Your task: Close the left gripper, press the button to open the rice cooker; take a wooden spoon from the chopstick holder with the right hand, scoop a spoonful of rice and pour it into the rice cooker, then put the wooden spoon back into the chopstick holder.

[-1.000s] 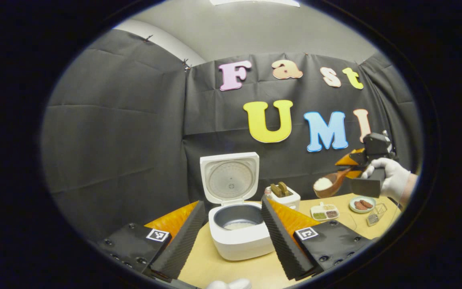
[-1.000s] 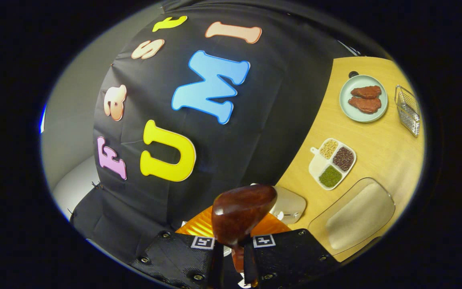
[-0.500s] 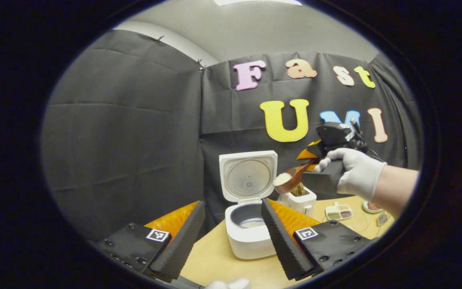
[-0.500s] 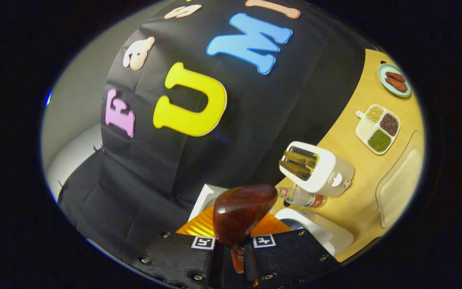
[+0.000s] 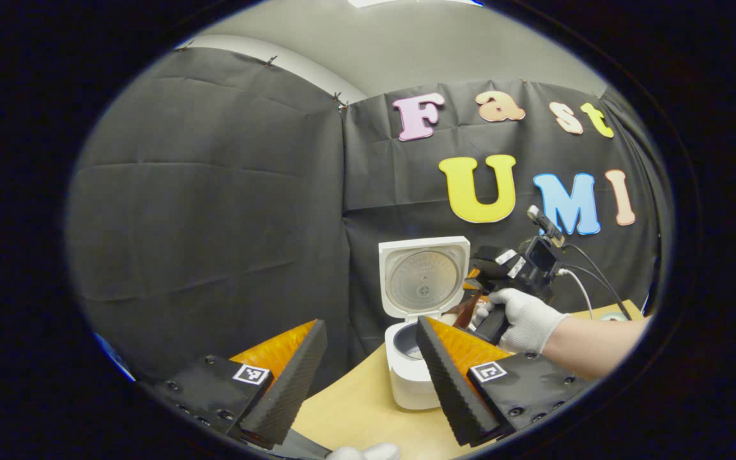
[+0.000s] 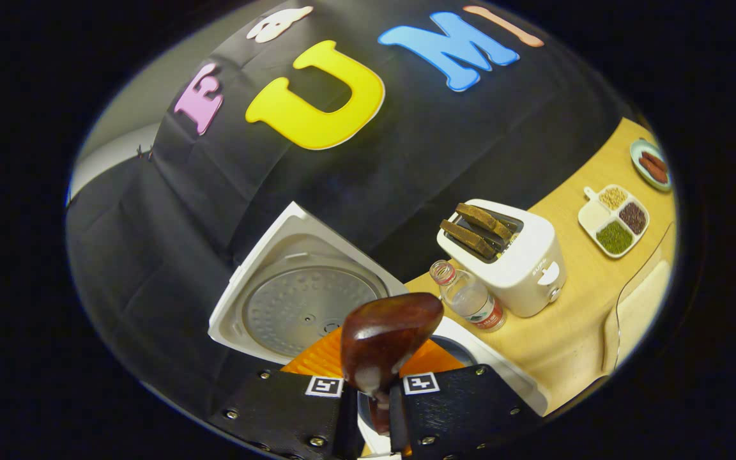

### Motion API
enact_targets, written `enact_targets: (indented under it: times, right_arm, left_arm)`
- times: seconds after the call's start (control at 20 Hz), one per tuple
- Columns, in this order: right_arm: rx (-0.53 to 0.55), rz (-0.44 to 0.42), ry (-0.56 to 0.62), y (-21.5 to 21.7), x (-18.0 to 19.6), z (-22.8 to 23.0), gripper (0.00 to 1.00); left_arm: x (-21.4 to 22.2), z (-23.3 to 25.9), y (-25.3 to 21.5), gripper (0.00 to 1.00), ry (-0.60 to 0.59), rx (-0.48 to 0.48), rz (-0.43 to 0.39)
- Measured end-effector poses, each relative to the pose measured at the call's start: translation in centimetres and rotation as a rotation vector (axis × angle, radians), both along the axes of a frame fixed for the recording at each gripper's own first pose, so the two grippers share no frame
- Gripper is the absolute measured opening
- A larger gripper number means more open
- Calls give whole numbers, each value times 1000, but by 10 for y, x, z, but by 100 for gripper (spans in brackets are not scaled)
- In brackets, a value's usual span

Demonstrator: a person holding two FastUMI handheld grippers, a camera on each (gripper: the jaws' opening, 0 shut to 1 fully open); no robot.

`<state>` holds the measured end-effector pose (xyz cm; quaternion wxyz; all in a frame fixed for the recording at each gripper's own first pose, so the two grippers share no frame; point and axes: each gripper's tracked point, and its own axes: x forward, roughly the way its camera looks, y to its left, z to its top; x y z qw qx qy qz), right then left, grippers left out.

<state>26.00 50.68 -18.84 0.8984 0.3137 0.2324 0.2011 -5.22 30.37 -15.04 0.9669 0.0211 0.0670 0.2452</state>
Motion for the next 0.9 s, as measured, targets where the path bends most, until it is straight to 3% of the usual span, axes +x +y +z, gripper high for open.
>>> enact_targets:
  times: [0.5, 0.6, 0.9]
  right_arm:
    - [-363, 70, -256, 19, 0, -4, 19]
    - [-443, 92, -327, 24, -1, 0, 20]
    - [-668, 186, -567, 48, -15, 13, 20]
  left_arm:
    - [-4, -19, 9, 100, 36, -29, 20]
    - [-4, -20, 9, 96, 36, -28, 21]
    - [-1, -22, 6, 100, 35, -41, 19]
